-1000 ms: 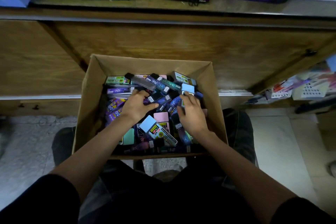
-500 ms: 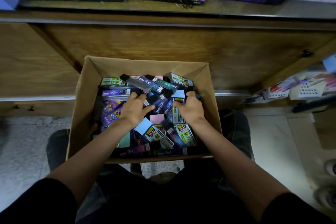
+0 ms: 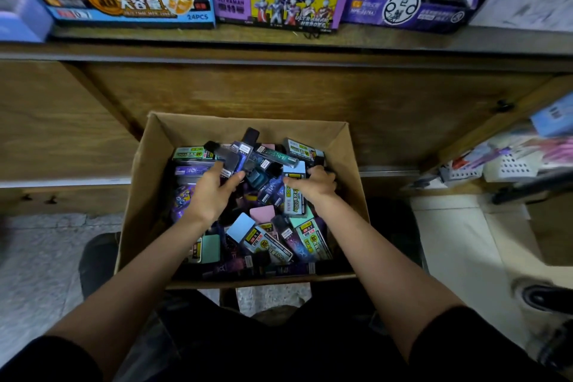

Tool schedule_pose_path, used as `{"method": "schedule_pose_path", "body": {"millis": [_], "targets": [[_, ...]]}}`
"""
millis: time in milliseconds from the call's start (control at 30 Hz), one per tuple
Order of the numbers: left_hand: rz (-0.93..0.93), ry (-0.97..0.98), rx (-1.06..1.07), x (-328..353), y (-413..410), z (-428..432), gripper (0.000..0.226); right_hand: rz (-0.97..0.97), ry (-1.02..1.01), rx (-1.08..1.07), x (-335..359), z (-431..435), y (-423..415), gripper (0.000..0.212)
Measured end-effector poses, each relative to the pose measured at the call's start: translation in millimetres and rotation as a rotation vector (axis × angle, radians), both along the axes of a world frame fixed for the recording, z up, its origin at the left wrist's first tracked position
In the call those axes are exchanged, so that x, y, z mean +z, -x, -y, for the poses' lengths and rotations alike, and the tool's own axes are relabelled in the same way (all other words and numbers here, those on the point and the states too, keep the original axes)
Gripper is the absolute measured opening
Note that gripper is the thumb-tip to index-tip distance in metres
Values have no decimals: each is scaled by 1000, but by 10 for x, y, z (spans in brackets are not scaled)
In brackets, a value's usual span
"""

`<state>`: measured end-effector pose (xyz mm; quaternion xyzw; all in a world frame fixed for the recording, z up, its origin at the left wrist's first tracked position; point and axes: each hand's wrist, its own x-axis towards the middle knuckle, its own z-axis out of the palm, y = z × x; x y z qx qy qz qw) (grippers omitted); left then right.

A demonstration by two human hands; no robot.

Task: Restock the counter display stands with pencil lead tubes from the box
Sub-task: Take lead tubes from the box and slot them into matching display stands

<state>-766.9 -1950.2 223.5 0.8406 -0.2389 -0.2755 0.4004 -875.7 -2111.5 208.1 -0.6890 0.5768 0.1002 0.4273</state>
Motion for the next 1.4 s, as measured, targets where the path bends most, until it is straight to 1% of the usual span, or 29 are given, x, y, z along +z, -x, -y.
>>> {"method": "schedule_pose_path", "body": {"millis": [100,200,267,300,367,467,600,633,733,800,900,967,1067,1167,1200,1300,1400], "targets": [[2,22,-2,21,-9,-27,31,34,7,89,-57,11,65,68],[-42,67,23,35,-7,-45,18,243,-73,39,-83,-17,178,38],[-106,112,30,39,-12,-53,14,363,-123,-24,-47,-16,254,29],[-137,123,21,46,-16,-54,15,406,-140,-53,-15,-7,293,28],[-183,146,-3,75,-21,-46,16,480,-180,-91,67,16,351,34],[-264,181,-45,129,-2,-8,20,581,-213,-107,216,63,412,37],[-230,231,-112,241,52,49,24,665,-196,-75,496,115,395,21],[-227,254,-120,279,70,67,23,687,-195,-59,580,128,376,21],[-242,348,-122,415,131,132,18,770,-214,-29,831,141,292,30],[-259,388,-113,519,144,164,15,823,-218,-16,992,127,235,26],[-217,422,-111,725,145,177,41,934,-244,-5,1219,73,155,20],[-195,432,-74,875,145,185,43,989,-270,7,1376,39,108,20],[-192,476,-30,1090,141,188,39,1032,-287,23,1606,0,39,23],[-151,549,-13,1285,107,193,18,1060,-289,39,1817,-41,-31,28],[-142,570,-10,1355,94,190,14,1070,-291,48,1880,-52,-61,30],[-172,619,31,1531,9,167,10,1115,-308,100,2054,-80,-178,25],[-101,640,62,1674,-127,156,11,1192,-385,91,2211,-88,-322,20]]}}
